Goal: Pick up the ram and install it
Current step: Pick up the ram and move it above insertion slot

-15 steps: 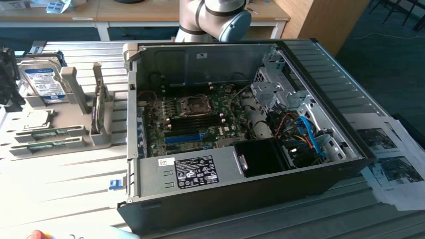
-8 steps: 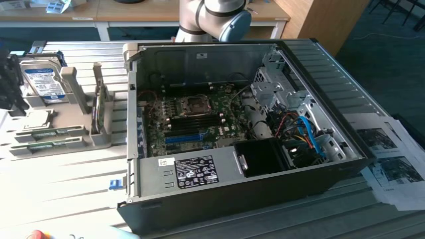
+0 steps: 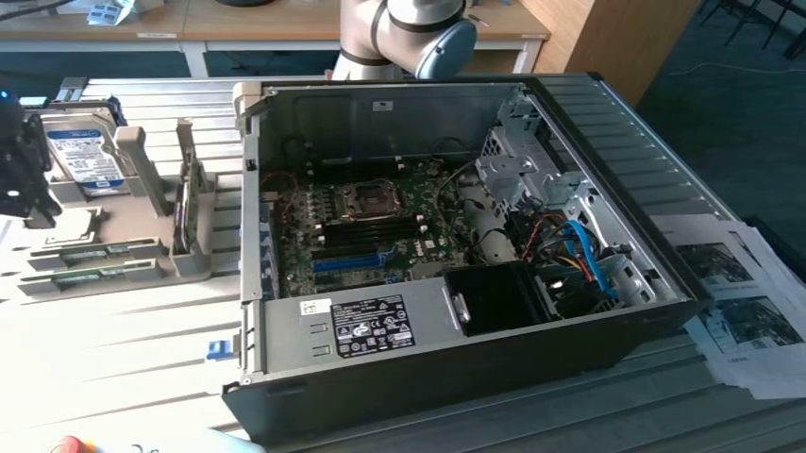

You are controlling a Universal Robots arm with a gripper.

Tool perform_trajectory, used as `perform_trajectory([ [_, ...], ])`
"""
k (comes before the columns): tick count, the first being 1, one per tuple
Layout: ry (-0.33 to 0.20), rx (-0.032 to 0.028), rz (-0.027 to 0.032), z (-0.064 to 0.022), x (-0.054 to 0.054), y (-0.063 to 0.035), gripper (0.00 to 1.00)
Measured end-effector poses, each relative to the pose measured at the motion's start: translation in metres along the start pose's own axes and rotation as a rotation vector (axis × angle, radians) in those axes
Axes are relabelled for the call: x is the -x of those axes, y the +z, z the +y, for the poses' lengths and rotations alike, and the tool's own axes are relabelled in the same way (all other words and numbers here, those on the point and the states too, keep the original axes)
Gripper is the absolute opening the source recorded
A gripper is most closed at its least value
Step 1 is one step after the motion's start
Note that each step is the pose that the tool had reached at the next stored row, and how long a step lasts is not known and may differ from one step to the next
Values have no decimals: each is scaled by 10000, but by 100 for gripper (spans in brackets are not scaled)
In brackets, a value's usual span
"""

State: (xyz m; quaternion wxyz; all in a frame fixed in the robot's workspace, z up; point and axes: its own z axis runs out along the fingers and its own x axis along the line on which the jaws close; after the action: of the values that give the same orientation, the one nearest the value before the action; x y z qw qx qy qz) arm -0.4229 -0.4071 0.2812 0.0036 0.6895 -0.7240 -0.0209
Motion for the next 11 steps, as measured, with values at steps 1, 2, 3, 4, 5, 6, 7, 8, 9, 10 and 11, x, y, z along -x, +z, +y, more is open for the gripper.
perform_trajectory([
  [1, -1, 0, -1, -1, 0, 17, 24],
  [2, 0, -1, 0, -1, -1, 34, 24],
  [3, 0, 0, -1, -2, -1, 51, 24],
  [4, 0, 1, 0, -2, -2, 67, 24],
  [5, 0, 0, 0, -3, -2, 86, 24],
  [6, 0, -1, -1, -4, -2, 103, 24],
  [7, 0, 0, 0, -5, -3, 119, 24],
  [8, 0, 0, 0, -5, -3, 135, 24],
  [9, 0, 0, 0, -5, -4, 152, 24],
  [10, -1, 0, 0, -6, -4, 169, 24],
  [11, 0, -1, -1, -7, -4, 185, 24],
])
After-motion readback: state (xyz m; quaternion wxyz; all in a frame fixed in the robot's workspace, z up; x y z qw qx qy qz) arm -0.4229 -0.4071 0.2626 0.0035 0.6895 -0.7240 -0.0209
